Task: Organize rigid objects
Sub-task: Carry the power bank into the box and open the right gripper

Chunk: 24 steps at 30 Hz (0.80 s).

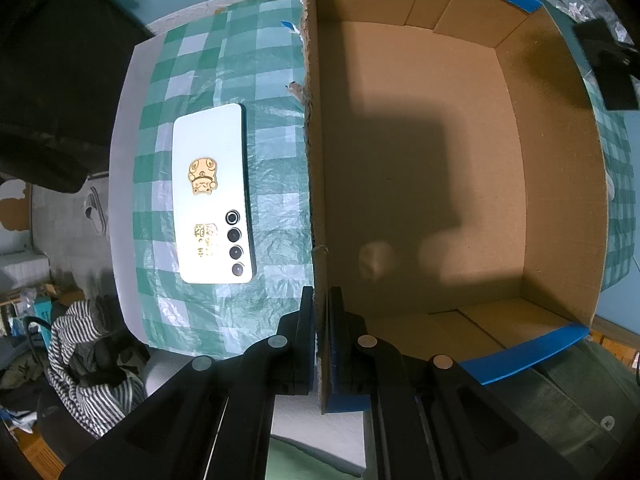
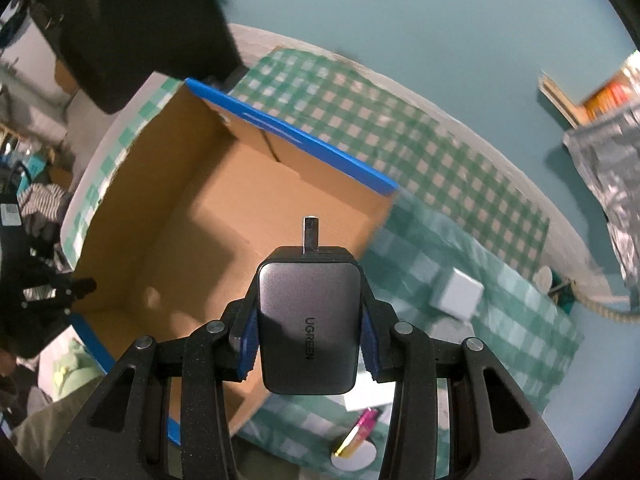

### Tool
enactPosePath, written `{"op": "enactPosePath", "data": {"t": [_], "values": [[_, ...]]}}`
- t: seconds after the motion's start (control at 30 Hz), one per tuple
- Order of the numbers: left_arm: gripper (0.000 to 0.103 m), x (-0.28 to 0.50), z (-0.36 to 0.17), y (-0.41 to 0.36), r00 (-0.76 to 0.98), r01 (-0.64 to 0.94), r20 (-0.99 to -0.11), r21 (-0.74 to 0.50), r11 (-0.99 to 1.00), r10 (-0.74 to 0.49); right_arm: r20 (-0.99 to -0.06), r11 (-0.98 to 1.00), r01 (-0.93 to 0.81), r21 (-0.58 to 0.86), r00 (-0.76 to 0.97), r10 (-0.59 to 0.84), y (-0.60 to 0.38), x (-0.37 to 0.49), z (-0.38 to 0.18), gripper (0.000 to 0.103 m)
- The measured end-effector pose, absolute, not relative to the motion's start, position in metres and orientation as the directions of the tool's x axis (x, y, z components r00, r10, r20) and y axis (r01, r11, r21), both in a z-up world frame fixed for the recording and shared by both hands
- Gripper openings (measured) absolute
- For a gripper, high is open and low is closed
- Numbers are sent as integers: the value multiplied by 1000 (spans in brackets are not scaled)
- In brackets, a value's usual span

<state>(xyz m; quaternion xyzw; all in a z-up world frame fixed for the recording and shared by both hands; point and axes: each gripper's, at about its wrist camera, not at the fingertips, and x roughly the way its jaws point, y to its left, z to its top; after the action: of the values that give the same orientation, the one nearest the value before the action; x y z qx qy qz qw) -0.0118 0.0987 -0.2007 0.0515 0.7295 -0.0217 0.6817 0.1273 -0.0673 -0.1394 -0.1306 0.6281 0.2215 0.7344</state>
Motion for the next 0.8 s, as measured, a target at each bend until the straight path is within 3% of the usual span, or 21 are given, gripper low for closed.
{"op": "enactPosePath", "data": {"t": [0.47,0.8], "values": [[6,-12,-203,101,-81,93,-996,34,995,42,-997,837,-543,66,-2,76,-33,134,-212,40],[6,-12,-203,99,-92,101,-995,37,994,46,-995,826,-559,73,16,99,-22,133,-214,40]]}}
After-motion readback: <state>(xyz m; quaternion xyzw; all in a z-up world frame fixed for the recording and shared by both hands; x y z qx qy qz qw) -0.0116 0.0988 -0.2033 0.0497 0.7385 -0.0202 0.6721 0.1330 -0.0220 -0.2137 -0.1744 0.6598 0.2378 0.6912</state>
